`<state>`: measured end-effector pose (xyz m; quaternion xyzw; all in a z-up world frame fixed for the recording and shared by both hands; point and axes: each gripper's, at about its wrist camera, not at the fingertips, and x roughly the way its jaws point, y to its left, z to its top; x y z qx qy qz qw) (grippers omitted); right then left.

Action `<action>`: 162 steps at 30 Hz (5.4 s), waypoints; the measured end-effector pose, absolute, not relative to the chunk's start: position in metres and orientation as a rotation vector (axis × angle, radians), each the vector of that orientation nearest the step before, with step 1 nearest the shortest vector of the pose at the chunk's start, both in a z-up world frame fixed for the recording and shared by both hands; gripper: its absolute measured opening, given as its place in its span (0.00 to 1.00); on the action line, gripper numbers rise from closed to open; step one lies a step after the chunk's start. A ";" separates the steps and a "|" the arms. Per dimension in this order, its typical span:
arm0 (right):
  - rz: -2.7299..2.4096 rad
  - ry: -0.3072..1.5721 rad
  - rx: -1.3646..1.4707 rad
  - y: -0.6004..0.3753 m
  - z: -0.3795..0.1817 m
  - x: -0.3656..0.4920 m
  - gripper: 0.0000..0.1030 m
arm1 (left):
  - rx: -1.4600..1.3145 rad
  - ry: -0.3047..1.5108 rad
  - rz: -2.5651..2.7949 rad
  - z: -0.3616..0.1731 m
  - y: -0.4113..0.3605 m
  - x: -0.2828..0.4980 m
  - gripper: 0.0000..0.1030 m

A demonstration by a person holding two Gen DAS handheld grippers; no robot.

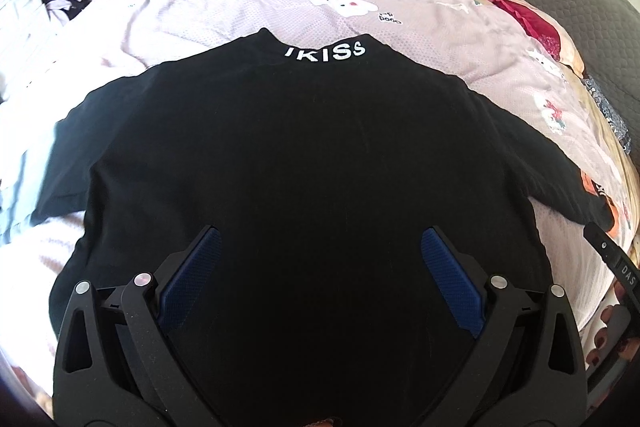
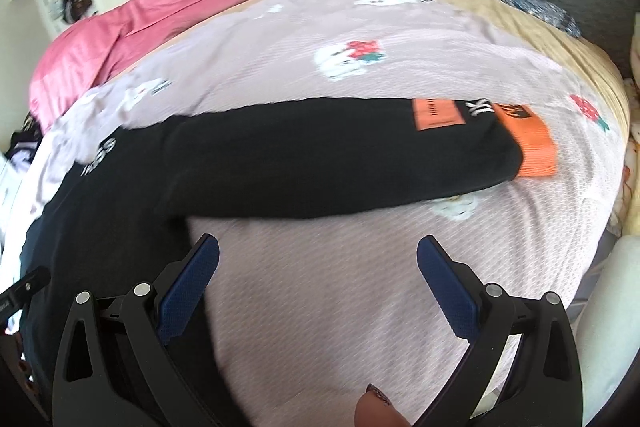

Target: Fold small clothes

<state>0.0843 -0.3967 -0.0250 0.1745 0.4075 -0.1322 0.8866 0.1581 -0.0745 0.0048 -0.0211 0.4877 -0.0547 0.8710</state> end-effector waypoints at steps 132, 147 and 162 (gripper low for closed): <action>0.240 0.772 0.310 -0.262 0.018 0.173 0.64 | -0.564 1.005 -0.212 -0.025 0.073 0.231 0.08; 0.156 0.788 0.284 -0.280 0.010 0.175 0.64 | -0.466 0.905 -0.176 0.009 0.082 0.222 0.10; 0.262 0.822 0.137 -0.223 0.004 0.194 0.64 | -0.317 0.954 -0.235 0.003 0.051 0.215 0.34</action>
